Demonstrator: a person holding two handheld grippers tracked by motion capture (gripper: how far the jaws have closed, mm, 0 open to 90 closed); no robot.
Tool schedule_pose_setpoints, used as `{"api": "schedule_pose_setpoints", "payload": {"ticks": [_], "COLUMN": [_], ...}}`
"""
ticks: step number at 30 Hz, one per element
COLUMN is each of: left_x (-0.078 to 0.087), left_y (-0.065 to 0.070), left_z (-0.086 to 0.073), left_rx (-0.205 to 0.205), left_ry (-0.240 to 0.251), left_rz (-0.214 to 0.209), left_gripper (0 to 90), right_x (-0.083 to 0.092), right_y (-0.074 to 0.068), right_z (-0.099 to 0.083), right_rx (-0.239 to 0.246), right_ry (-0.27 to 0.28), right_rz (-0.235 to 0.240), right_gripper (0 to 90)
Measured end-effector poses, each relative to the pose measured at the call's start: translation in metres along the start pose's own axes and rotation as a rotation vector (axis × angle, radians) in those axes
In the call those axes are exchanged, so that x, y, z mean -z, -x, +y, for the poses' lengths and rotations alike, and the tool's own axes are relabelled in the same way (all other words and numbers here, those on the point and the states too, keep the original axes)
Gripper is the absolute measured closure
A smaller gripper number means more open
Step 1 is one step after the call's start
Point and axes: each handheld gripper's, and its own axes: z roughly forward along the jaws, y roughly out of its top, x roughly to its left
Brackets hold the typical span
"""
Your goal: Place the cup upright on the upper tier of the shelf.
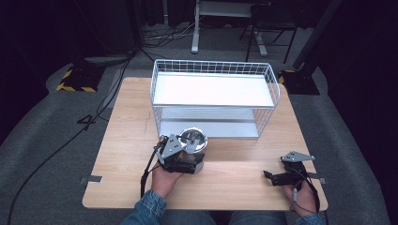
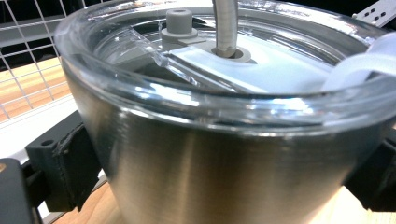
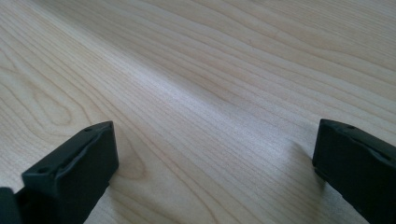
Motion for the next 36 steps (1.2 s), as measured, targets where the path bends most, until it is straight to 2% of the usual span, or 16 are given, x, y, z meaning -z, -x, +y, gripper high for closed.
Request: {"api": "schedule_pose_setpoints", "payload": {"ticks": [2, 8, 12, 14, 20, 35, 36], "left_x": [0.0, 0.003, 0.008, 0.01, 0.018, 0.039, 0.042], "left_y": [0.0, 0.0, 0.001, 0.002, 0.006, 0.009, 0.009], "left_z": [0.001, 0.003, 0.01, 0.015, 0.032, 0.078, 0.085], "left_rx": [-0.002, 0.038, 0.03, 0.023, 0.035, 0.014, 0.009], "left_ry": [-0.005, 0.008, -0.003, -0.001, 0.015, 0.039, 0.043], "left_rz": [0.003, -0.003, -0.004, -0.005, -0.024, -0.035, -0.037], "left_gripper": [3.2, 3.3, 3.4, 3.3, 3.4, 3.4, 3.4], "right_x": [0.0, 0.0, 0.0, 0.0, 0.0, 0.0, 0.0], "right_y": [0.0, 0.0, 0.0, 0.0, 0.0, 0.0, 0.0], "right_z": [0.0, 0.0, 0.0, 0.0, 0.0, 0.0, 0.0], "right_rx": [0.001, -0.001, -0.002, -0.002, -0.003, -0.003, -0.003], "right_ry": [0.0, 0.001, 0.0, 0.001, 0.0, 0.0, 0.0], "right_rz": [0.0, -0.003, -0.002, -0.002, -0.004, -0.003, -0.003], "right_gripper": [0.3, 0.4, 0.4, 0.4, 0.3, 0.3, 0.3]}}
